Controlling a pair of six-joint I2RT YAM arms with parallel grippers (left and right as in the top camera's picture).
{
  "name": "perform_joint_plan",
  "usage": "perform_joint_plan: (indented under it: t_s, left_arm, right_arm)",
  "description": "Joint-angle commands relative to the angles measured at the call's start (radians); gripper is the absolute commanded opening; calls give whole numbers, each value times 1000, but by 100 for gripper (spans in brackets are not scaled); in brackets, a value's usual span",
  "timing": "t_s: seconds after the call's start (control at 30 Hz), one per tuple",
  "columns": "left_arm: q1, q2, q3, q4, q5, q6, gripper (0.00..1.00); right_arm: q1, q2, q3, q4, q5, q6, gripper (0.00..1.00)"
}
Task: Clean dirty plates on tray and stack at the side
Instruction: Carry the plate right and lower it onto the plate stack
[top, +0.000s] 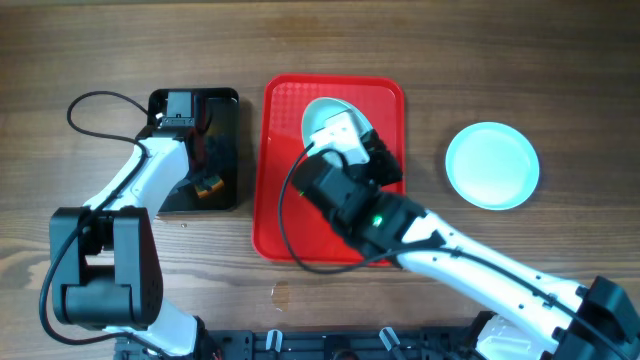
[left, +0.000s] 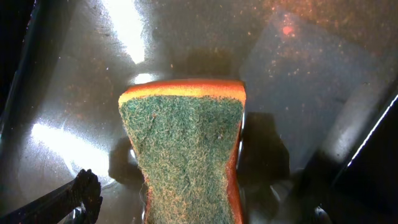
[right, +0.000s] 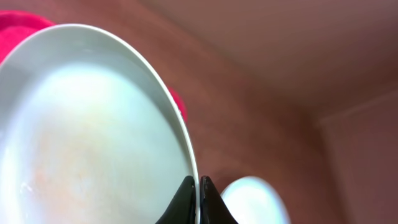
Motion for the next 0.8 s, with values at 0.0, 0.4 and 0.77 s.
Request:
perform_joint_plan:
  t_s: [0.0,0.4,0.77]
  left_arm:
    - [1,-2,-1,3,5,2,100]
    - [1,-2,-1,3,5,2,100]
    - [1,-2,-1,3,5,2,100]
  right_arm:
    - [-122,-63,15,-46,-348,190,4]
    - [-855,-152,-7,-269,-1018,337,4]
    - [-1256,-70,-156,-193,-1031,347,4]
